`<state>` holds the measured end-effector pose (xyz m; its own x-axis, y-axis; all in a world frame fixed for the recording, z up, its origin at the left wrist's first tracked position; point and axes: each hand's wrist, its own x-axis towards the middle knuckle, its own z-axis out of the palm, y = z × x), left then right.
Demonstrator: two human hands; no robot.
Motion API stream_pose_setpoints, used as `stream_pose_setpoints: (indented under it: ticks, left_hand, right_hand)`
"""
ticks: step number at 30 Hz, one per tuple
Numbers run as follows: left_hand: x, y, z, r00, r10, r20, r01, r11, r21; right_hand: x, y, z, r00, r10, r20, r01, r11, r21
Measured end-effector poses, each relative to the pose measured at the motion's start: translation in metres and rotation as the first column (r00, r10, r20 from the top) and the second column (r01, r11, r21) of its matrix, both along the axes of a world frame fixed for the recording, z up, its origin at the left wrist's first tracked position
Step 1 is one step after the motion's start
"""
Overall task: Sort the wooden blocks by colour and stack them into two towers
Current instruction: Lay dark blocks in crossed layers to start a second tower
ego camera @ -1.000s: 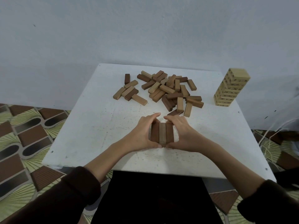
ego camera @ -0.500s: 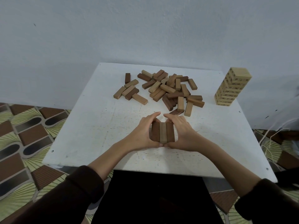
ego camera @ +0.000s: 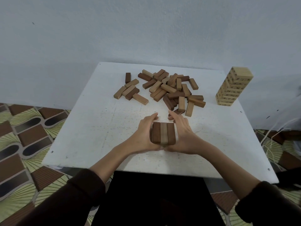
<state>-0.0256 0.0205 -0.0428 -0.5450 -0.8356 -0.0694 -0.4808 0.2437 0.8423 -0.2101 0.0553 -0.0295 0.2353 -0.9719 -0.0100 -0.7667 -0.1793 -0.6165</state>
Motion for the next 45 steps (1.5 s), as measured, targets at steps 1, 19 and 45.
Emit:
stream_pose_setpoints:
  ticks: [1,19,45]
  left_hand:
    - [0.001,0.003,0.0,1.0,0.015,0.014,-0.015,1.0,-0.019]
    - [0.003,0.023,-0.027,0.922,0.077,0.38,0.088,0.913,-0.397]
    - [0.005,0.021,-0.034,0.886,0.094,0.454,0.12,0.899,-0.421]
  right_hand:
    - [0.0,0.003,-0.001,0.999,-0.029,0.018,0.028,0.999,0.014]
    - [0.012,0.025,-0.031,0.953,-0.161,-0.257,0.153,0.987,-0.05]
    - [0.013,0.023,-0.034,0.897,-0.138,-0.419,0.139,0.99,-0.028]
